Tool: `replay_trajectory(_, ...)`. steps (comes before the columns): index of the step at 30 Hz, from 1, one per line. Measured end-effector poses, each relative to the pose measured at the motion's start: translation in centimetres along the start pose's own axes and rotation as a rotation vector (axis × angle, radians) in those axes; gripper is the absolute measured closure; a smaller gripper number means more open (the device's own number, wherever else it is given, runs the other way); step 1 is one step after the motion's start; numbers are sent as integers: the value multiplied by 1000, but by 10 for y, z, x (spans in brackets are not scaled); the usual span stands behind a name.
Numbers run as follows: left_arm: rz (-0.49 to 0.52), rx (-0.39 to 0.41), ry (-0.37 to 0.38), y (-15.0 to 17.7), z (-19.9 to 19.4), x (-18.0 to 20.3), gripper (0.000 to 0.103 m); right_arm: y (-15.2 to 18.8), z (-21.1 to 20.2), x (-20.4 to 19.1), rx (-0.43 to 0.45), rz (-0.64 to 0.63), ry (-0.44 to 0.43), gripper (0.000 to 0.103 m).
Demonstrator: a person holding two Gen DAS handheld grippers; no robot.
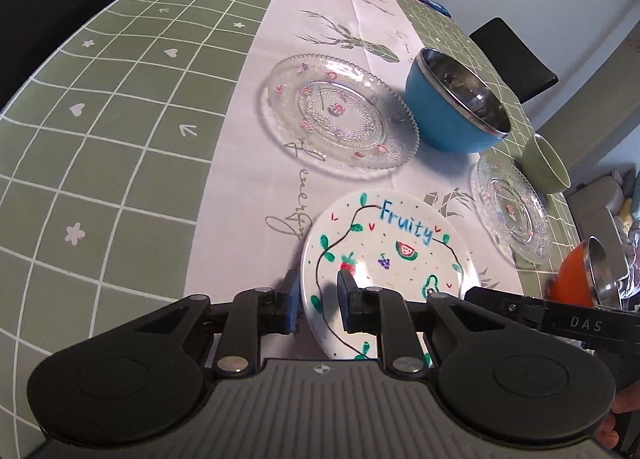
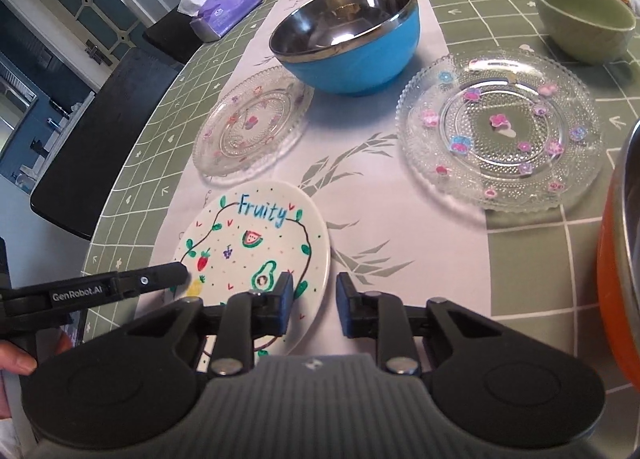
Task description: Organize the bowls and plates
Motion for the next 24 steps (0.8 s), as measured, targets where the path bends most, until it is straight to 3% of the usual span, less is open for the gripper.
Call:
replay_trajectory(3,-10,-1,-15,0,1,-2,88,0,0,1,6,5,9,91)
replay_trajectory(14,11,15,-23,2,-4,5,89,0,-6,5,24,30,25,95)
replay_trajectory(24,2,35,67,17,-28,27,89,8,-51,6,71,31,52,95)
Point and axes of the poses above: each gripper's, at about its wrist camera, not at the fingertips, and z roughly the way its jaws point, x to its right, y to its underside, the point moved 9 cm from there along z, roughly the way its jaws point, and after that the axes turned 3 degrees about -z, right-handed, at the moved point
